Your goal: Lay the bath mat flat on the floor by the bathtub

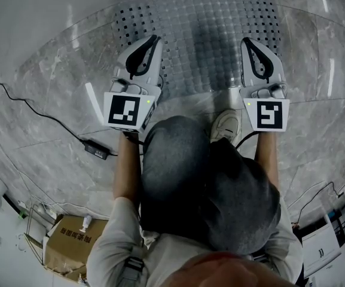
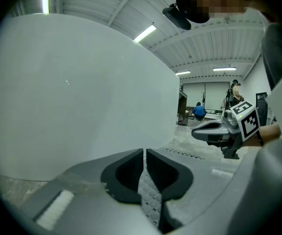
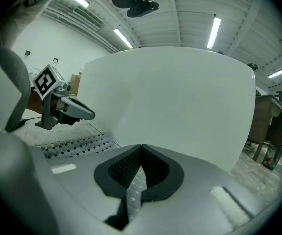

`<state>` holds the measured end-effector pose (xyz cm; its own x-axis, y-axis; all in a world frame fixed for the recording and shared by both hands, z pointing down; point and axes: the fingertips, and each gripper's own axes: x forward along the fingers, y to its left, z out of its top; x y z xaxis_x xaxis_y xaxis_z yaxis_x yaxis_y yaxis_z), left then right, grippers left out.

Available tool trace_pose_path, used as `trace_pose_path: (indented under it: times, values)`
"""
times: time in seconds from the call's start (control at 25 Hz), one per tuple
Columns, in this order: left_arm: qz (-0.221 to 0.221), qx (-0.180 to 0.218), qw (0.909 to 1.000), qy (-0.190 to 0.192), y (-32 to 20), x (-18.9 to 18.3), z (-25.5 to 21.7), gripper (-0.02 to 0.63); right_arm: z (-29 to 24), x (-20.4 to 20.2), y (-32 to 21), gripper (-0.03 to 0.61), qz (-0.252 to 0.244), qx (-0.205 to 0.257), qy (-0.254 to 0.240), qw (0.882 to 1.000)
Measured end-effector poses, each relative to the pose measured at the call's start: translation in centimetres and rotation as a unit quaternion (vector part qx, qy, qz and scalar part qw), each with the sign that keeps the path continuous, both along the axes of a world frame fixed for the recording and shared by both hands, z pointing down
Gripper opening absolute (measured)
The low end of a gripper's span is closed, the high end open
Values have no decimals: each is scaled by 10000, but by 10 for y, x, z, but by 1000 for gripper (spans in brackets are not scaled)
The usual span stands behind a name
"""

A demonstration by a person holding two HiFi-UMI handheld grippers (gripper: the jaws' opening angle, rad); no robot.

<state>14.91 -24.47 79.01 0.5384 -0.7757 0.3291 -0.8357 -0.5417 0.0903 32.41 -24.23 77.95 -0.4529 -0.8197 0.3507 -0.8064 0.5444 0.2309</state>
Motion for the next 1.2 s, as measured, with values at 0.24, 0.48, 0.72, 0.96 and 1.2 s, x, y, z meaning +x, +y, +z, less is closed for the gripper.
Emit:
trace_pose_path:
  times: [0.24,0.48,0.72,0.96,1.2]
  values:
    - [7,-1,10000,-4,3,1,1,5,2,0,4,0,-66,-80,-35,9999]
    - [34,-15,10000,-13,4,4,2,5,3,3,4,0,-35,-132,-115,9998]
    - [48,-14,10000,-8,4,6,2,5,3,4,4,0,-3,-131,-145,9998]
    - [28,-38,10000,-31,4,5,4,4,6,3,4,0,-19,-159,-147,9998]
    - [31,-33,10000,-36,4,4,5,4,6,1,3,0,-48,-124,-125,9998]
